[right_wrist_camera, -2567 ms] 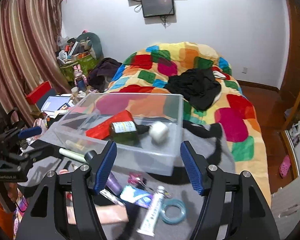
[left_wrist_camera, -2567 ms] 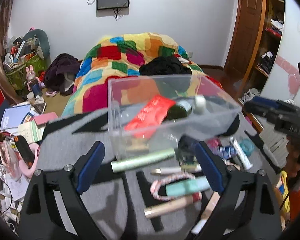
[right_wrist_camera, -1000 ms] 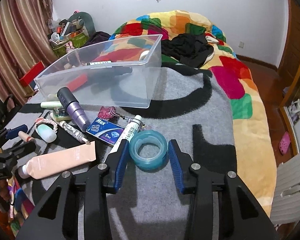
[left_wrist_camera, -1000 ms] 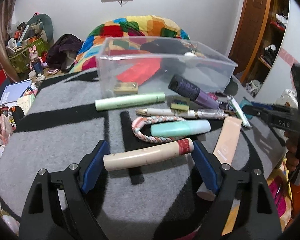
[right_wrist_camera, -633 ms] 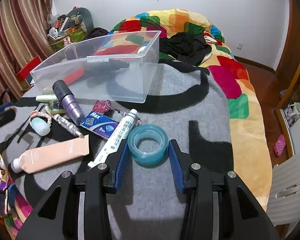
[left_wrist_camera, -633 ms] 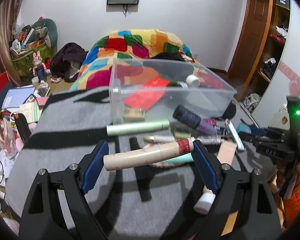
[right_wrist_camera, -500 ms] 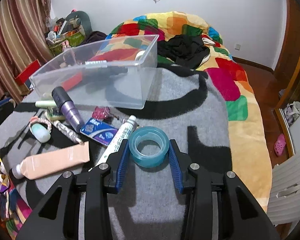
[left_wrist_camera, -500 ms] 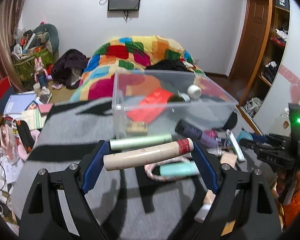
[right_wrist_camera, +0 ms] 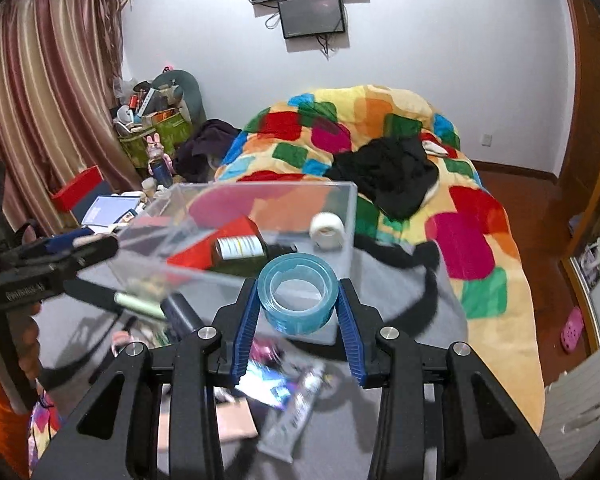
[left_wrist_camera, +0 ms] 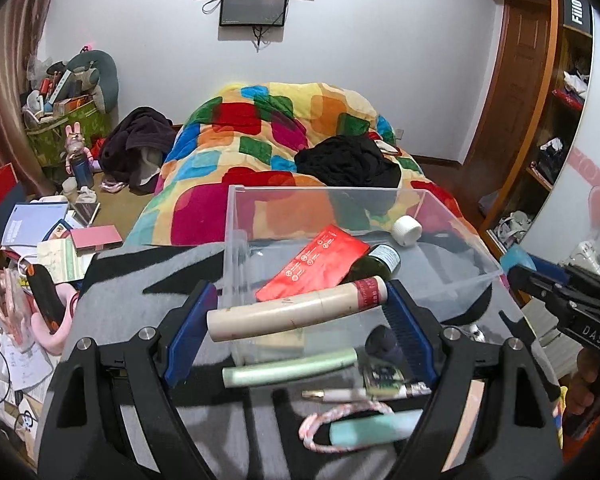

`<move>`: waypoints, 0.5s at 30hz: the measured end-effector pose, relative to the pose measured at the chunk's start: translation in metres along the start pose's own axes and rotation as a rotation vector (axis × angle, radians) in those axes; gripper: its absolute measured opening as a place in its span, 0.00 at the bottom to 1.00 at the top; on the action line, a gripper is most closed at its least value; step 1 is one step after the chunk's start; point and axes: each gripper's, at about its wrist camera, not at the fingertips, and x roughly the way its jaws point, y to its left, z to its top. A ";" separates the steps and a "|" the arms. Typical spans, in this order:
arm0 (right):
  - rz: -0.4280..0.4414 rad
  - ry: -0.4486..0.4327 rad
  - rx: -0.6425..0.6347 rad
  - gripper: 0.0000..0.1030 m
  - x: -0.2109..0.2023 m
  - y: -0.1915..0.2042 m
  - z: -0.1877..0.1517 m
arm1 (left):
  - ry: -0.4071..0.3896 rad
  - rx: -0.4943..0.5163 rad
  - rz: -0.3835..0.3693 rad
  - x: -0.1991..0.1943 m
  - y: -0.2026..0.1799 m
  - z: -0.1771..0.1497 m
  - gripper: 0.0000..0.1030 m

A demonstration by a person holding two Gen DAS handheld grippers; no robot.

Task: Organize objects
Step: 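Drop the lipstick tube into the box with the left tool while the right drops the blue tape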

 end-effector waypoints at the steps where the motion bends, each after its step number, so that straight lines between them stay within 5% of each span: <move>1: 0.001 0.000 0.001 0.34 0.003 0.003 0.004 | 0.003 0.002 -0.001 0.003 0.000 0.001 0.82; 15: 0.013 0.117 0.006 0.34 0.067 0.010 0.027 | 0.092 0.077 0.025 0.050 -0.014 0.010 0.82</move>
